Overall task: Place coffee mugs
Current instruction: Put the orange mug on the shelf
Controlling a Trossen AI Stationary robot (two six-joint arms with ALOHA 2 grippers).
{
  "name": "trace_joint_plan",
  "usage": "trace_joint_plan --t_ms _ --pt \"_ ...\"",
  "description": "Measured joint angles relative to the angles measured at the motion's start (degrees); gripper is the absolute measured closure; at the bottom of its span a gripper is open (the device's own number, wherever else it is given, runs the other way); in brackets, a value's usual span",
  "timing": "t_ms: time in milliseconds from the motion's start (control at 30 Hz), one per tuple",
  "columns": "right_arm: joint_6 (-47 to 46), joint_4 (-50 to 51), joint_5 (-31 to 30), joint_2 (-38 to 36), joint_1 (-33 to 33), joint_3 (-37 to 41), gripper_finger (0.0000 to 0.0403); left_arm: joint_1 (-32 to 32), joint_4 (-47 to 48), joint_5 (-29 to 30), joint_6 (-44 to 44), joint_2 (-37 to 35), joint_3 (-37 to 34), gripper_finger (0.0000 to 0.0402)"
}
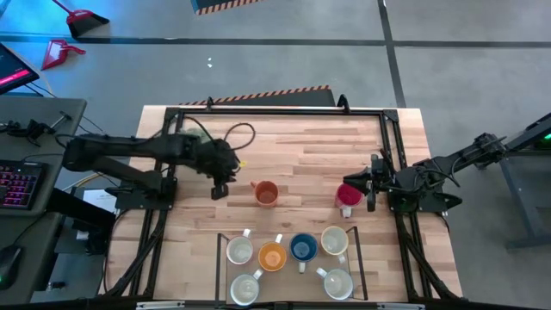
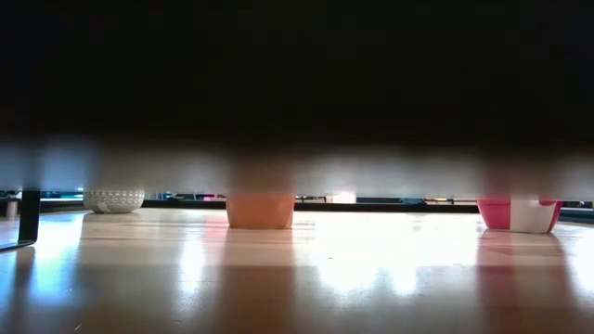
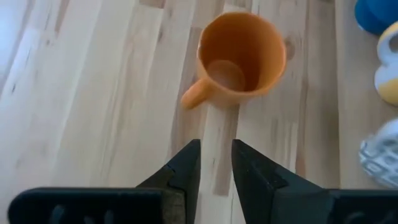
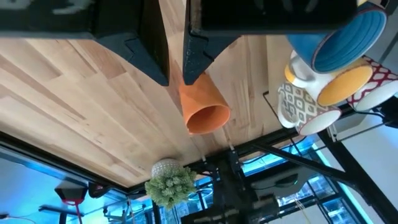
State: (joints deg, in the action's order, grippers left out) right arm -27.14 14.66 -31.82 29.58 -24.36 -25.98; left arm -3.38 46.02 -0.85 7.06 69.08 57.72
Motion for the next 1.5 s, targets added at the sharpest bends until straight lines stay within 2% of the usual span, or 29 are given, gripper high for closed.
trace_joint_plan --t_ms 267,400,600,767,1300,1500 --pt "-2.6 1.1 -2.2 0.0 0.0 0.0 0.0379 0.2 -3.0 0.2 -2.7 10.8 4.1 0.0277" --pt "-2.6 2.9 -3.3 0.0 0.0 0.0 0.0379 0.2 -3.0 2.8 -4.9 16.3 7.7 0.026" --pt "-2.6 3.4 -3.3 0.0 0.0 0.0 0.0379 0.1 -2.7 3.2 -8.4 22.0 13.9 0.0253" --pt "-2.5 3.5 -2.3 0.0 0.0 0.0 0.0379 0.1 -2.4 2.9 -9.4 26.5 16.2 0.0253" --pt "-2.8 3.5 -0.5 0.0 0.0 0.0 0.0379 0.1 -2.9 2.9 -10.6 33.5 16.5 0.0253" --pt "-2.8 3.5 0.7 0.0 0.0 0.0 0.0379 0.1 -5.6 3.0 -12.9 33.9 16.5 0.0253"
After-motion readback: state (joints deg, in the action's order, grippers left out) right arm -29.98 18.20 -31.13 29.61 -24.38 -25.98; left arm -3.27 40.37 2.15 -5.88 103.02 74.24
